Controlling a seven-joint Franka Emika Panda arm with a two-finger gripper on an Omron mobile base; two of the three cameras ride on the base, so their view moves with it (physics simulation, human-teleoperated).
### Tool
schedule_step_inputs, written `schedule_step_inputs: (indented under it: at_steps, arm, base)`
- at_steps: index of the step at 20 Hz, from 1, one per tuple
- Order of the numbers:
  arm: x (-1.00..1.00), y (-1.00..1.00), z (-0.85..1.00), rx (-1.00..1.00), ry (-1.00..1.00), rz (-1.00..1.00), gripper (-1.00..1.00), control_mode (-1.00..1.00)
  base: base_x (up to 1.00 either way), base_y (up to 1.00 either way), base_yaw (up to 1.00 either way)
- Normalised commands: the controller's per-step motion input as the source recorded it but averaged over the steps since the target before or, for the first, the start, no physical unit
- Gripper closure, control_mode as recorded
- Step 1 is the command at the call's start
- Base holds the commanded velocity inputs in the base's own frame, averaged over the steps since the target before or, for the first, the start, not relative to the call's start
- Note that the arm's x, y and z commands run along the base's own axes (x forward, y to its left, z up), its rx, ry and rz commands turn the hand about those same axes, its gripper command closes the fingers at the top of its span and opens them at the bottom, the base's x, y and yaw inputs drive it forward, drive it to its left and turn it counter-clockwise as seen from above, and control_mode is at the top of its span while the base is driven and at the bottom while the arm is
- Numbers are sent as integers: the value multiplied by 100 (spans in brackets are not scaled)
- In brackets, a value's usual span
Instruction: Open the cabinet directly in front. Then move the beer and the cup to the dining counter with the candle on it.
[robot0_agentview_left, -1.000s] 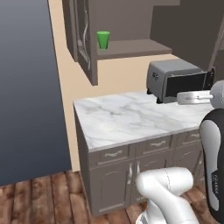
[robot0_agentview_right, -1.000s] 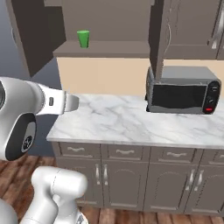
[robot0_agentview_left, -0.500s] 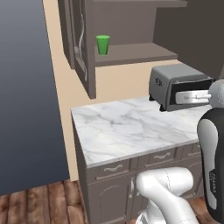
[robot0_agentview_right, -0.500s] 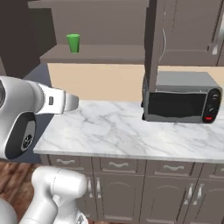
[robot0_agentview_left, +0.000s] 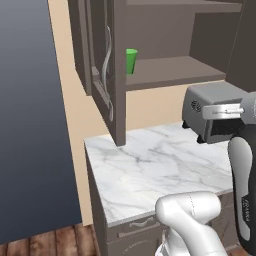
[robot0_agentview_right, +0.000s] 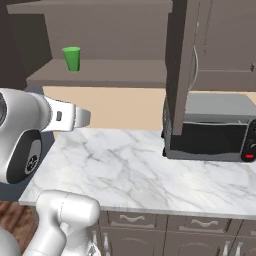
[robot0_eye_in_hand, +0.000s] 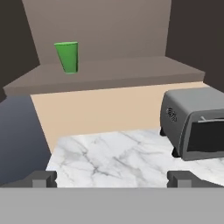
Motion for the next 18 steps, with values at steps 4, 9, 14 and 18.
schedule_step_inputs:
  at_steps: [4,9,14,18]
  arm:
    - [0,0,0,0,0,0,-100,100]
    - [0,0,0,0,0,0,-100,100]
    - [3,5,42,0,4,3,-100,-100]
    - [4,11,69,0,0,6,-100,-100]
  base:
    - [69,0,0]
    - [9,0,0]
    - [0,0,0]
    - [0,0,0]
